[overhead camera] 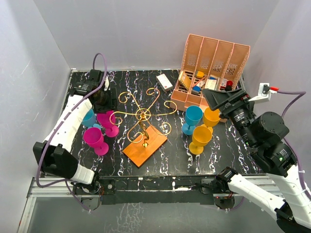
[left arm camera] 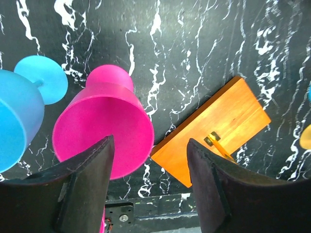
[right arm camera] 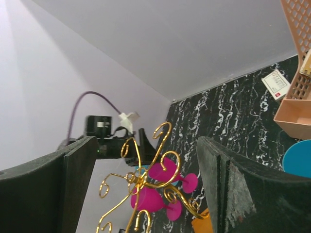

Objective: Take the wine glass off the wine glass rack

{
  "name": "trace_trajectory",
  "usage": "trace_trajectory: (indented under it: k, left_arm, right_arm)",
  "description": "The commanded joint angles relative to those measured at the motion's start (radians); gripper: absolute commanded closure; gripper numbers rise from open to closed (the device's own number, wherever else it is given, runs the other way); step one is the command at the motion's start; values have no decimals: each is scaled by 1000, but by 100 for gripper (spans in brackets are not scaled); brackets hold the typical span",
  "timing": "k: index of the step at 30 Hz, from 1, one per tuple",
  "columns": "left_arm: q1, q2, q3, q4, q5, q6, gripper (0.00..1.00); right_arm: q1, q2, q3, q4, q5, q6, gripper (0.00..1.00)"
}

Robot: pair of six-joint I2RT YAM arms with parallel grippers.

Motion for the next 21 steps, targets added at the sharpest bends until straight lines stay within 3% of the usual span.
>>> trace_trajectory:
  k: [1,12,21]
  left_arm:
    - [4,-89,87,-52,-8,-6,39]
    - [4,-196,226,-90,-60,-39,31]
    - [4,-402,289,101,-69,-47,26]
  right_arm:
    - [-1,23,50,2,33,-70,4]
    - [-1,134,199,-68,-17,-282,1]
    - [-1,173,285,-72,5,-424,2]
